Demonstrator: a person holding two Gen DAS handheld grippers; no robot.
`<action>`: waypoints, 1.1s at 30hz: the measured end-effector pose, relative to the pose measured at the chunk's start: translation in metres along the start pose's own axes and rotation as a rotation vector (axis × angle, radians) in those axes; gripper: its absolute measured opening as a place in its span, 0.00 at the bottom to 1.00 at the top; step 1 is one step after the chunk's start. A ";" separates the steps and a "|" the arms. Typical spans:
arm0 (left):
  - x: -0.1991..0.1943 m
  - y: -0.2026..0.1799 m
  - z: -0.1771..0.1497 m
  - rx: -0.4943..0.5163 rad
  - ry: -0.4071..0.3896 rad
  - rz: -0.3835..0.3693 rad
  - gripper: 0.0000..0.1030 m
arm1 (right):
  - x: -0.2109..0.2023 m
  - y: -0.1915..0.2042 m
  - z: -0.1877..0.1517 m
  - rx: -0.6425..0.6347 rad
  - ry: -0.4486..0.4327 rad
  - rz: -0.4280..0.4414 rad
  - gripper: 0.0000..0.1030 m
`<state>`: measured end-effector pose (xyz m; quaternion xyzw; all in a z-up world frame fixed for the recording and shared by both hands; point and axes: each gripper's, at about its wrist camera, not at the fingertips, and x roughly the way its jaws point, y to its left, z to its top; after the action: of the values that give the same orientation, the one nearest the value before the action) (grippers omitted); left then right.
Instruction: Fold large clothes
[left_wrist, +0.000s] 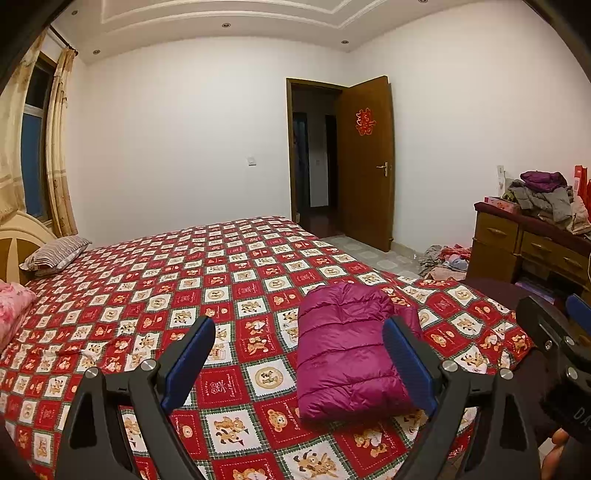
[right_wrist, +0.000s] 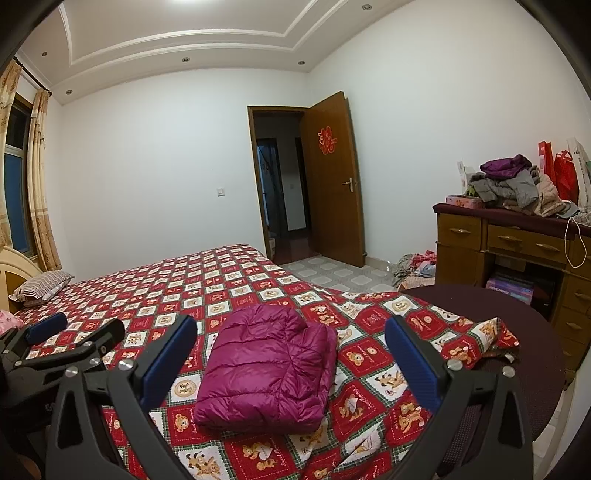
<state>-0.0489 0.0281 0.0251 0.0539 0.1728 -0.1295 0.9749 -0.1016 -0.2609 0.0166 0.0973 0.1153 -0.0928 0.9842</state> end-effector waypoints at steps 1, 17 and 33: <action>0.000 0.000 0.000 0.001 0.001 0.001 0.90 | 0.000 0.000 0.000 -0.001 0.002 0.000 1.00; 0.006 0.002 -0.003 0.008 -0.011 0.036 0.90 | 0.009 -0.004 -0.003 -0.012 0.018 -0.007 1.00; 0.004 0.000 -0.002 0.023 -0.029 0.045 0.90 | 0.009 -0.004 -0.004 -0.013 0.017 -0.007 1.00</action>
<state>-0.0457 0.0270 0.0219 0.0669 0.1558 -0.1103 0.9793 -0.0943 -0.2656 0.0102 0.0915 0.1248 -0.0949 0.9834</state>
